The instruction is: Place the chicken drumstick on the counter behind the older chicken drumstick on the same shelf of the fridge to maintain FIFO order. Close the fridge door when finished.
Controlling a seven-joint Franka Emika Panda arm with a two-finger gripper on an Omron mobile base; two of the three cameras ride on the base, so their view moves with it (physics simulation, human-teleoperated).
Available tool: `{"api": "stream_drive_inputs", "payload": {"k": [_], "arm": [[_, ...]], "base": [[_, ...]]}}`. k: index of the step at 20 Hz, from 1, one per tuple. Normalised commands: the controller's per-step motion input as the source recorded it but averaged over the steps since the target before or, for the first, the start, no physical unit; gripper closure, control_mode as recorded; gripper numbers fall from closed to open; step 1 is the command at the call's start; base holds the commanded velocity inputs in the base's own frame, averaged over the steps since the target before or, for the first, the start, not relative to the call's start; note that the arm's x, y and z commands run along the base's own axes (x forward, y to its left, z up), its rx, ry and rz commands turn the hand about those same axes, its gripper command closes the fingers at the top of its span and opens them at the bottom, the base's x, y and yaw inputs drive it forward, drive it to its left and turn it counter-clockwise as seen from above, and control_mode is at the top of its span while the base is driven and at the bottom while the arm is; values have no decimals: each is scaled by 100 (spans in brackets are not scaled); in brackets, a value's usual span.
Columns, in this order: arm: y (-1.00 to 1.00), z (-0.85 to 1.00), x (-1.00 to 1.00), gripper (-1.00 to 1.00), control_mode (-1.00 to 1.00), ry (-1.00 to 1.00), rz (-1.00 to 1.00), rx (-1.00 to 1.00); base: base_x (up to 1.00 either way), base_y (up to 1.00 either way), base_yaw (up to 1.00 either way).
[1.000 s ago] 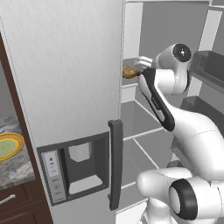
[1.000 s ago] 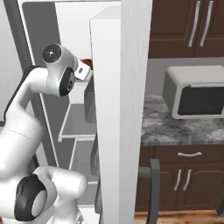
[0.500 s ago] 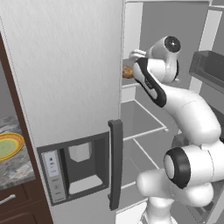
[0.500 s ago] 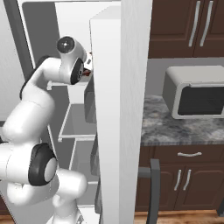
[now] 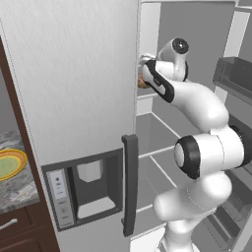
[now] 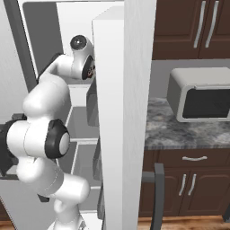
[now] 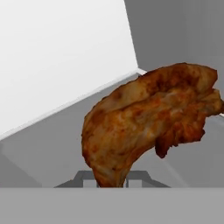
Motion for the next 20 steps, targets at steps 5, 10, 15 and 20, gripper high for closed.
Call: {"api": "stream_drive_inputs", "payload": {"k": [5, 10, 15, 20], "arm": [[0, -29, 71, 100, -100, 10, 0, 0], [0, -17, 54, 100, -100, 7, 0, 0], [0, -27, 56, 100, -100, 8, 0, 0], [0, -41, 29, -100, -100, 9, 0, 0]], "base": [[0, 0, 0], [0, 0, 0], [0, 0, 0], [0, 0, 0]]}}
